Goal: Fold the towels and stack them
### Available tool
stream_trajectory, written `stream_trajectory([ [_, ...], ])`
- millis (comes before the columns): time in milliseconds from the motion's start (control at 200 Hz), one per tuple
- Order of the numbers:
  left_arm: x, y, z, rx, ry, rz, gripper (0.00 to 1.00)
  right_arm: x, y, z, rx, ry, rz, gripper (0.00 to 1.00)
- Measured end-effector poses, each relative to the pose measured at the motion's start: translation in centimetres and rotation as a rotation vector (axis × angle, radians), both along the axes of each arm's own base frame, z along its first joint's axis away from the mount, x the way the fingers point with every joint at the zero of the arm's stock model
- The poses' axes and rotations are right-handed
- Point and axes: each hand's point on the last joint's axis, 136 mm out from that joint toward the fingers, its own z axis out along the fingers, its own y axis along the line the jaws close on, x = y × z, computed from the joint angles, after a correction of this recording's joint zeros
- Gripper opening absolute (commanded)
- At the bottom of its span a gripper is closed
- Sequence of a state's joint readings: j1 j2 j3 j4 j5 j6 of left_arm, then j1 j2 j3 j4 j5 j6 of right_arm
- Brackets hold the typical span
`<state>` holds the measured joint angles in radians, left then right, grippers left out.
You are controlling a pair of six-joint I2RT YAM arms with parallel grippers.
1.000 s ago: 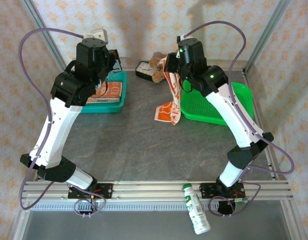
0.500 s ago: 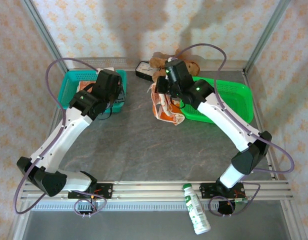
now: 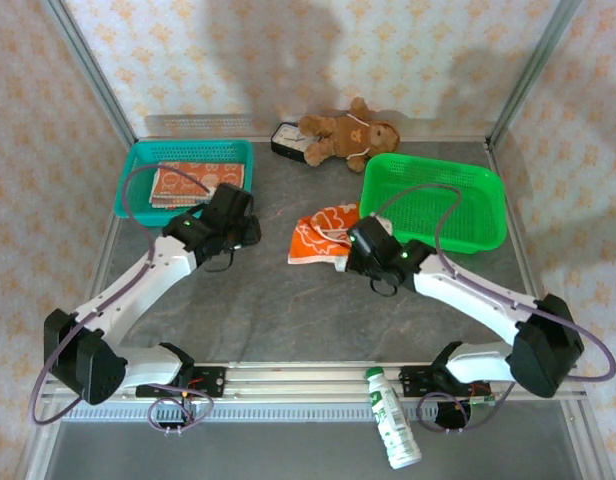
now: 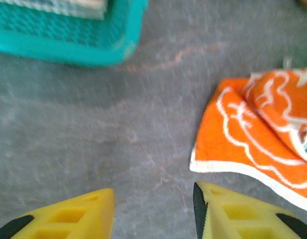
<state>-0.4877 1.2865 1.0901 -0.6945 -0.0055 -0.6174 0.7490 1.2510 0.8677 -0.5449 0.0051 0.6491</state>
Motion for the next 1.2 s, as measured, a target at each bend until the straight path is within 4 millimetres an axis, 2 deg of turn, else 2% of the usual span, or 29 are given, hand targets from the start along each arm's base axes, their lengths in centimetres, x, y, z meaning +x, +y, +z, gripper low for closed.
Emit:
stream_trajectory([
  [135, -1.1, -3.8, -4.0, -0.012, 0.068, -0.065, 0.44, -1.7, -1.7, -2.6, -0.013, 0.044, -0.043, 0.00],
  [235, -1.7, -5.9, -7.1, 0.002, 0.121, -0.102, 0.41, -2.0, -1.9, -3.2, -0.013, 0.057, -0.058, 0.00],
  [405, -0.9, -7.0, -11.1, 0.048, 0.183, -0.105, 0.38, -1.6, -1.6, -2.9, 0.006, 0.040, -0.064, 0.00],
  [535, -0.4, -7.6, -13.2, 0.077, 0.212, -0.107, 0.38, -1.5, -1.5, -2.8, 0.009, 0.036, -0.064, 0.00],
  [656, 0.1, -8.3, -14.2, 0.102, 0.217, -0.118, 0.38, -1.5, -1.5, -2.8, 0.011, 0.035, -0.064, 0.00],
  [866, 1.8, -9.3, -14.2, 0.131, 0.190, -0.137, 0.37, -1.5, -1.5, -2.8, 0.011, 0.035, -0.064, 0.00],
  [1011, 2.0, -9.5, -15.0, 0.149, 0.201, -0.152, 0.36, -1.5, -1.5, -2.8, 0.011, 0.035, -0.064, 0.00],
  [1101, 2.1, -9.4, -15.8, 0.168, 0.213, -0.153, 0.28, -1.5, -1.5, -2.8, 0.012, 0.034, -0.064, 0.00],
  [1191, 2.2, -9.2, -15.7, 0.184, 0.211, -0.155, 0.10, -1.4, -1.4, -2.7, 0.014, 0.034, -0.064, 0.00],
  [1201, 2.2, -9.1, -15.7, 0.186, 0.211, -0.156, 0.05, -1.4, -1.4, -2.7, 0.014, 0.034, -0.063, 0.00],
])
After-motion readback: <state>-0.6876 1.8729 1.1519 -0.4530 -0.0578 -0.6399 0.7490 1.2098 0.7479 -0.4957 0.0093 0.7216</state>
